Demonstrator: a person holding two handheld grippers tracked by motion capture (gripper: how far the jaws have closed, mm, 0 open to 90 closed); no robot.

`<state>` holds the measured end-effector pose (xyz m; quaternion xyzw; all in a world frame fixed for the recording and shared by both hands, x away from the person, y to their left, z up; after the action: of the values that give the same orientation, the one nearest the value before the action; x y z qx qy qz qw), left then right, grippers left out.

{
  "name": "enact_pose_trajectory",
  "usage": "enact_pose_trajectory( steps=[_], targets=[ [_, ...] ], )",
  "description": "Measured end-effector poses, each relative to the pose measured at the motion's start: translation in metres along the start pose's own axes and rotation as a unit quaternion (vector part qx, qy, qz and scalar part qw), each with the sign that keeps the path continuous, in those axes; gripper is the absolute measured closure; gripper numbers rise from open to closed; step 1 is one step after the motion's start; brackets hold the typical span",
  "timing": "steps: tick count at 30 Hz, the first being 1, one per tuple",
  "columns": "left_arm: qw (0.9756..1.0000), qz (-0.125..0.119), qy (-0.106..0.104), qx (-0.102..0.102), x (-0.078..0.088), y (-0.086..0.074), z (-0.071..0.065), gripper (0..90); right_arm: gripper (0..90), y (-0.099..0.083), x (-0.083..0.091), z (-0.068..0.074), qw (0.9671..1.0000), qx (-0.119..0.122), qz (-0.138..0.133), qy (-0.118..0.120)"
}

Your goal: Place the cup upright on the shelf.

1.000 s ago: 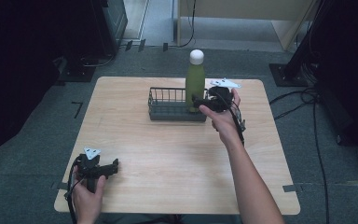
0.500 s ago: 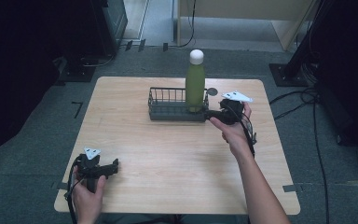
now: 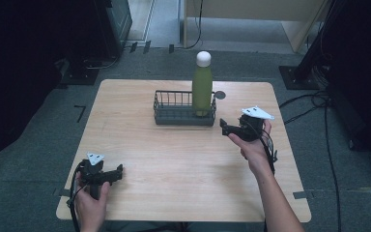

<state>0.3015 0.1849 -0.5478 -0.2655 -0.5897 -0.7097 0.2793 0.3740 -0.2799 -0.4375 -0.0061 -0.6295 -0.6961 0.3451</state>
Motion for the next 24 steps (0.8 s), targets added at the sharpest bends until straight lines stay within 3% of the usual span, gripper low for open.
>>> enact_pose_trajectory(
  steps=[24],
  targets=[
    [1.0, 0.0, 0.0, -0.001, 0.0, 0.0, 0.0, 0.0, 5.3, -0.067, 0.044, -0.041, 0.9984, -0.042, 0.012, -0.036]
  ],
)
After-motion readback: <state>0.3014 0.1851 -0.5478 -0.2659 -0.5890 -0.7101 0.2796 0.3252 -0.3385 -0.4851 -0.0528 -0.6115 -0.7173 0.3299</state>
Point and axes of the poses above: each handheld gripper's, and its own axes: x roughly backward along the jaws, y roughly out of its top, z roughly to its left, the point moved 4 cm from there along -x, roughly forward along the jaws, and after that the axes turned 12 degrees about y, right-handed, at the moved point
